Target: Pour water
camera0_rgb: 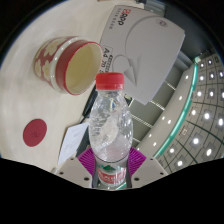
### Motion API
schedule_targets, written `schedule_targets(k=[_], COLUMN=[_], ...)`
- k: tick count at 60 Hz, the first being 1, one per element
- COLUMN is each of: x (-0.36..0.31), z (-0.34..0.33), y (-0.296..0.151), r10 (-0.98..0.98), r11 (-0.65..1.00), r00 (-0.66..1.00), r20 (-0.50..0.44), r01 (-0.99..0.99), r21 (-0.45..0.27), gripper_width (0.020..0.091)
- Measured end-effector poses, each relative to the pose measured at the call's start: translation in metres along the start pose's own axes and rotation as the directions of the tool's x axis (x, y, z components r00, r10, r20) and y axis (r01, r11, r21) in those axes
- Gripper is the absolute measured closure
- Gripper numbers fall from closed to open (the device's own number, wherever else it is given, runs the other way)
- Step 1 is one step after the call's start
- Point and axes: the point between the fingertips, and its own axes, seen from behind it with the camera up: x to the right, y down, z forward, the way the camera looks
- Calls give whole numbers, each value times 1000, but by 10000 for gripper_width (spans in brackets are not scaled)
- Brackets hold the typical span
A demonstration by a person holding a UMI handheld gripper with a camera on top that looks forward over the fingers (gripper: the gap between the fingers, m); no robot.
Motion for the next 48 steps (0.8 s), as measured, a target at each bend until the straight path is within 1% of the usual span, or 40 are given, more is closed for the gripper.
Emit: schedule_targets(k=[3, 6, 10, 13, 16, 22, 26, 29, 32, 33, 35, 42, 46, 48], x=[-1, -1, -1, 0, 0, -1, -4, -14, -28, -32, -41, -77, -98, -107], z=[-3, -6, -13, -20, -26, -34, -37, -37, -36, -34, -34, -30, -24, -22], y=[5, 9, 16, 19, 19, 13, 2, -2, -3, -11, -14, -29, -33, -33], r10=[97, 237, 453, 600, 734, 895, 933, 925, 918, 914, 902, 846, 827, 826], r11=[995, 971, 891, 798, 671, 389, 197, 100, 32, 7, -38, -186, -222, -229], r00=[995, 970, 887, 788, 655, 360, 161, 58, -15, -41, -90, -272, -322, -330], r20=[18, 46, 89, 139, 180, 265, 321, 375, 397, 404, 423, 459, 462, 457], r01=[-97, -238, -453, -602, -740, -919, -977, -991, -993, -993, -991, -957, -941, -937], r21=[1, 0, -20, -30, -45, -66, -84, -94, -111, -116, -130, -224, -257, -262], gripper_width=[715, 717, 714, 718, 717, 714, 714, 715, 714, 714, 715, 715, 714, 712])
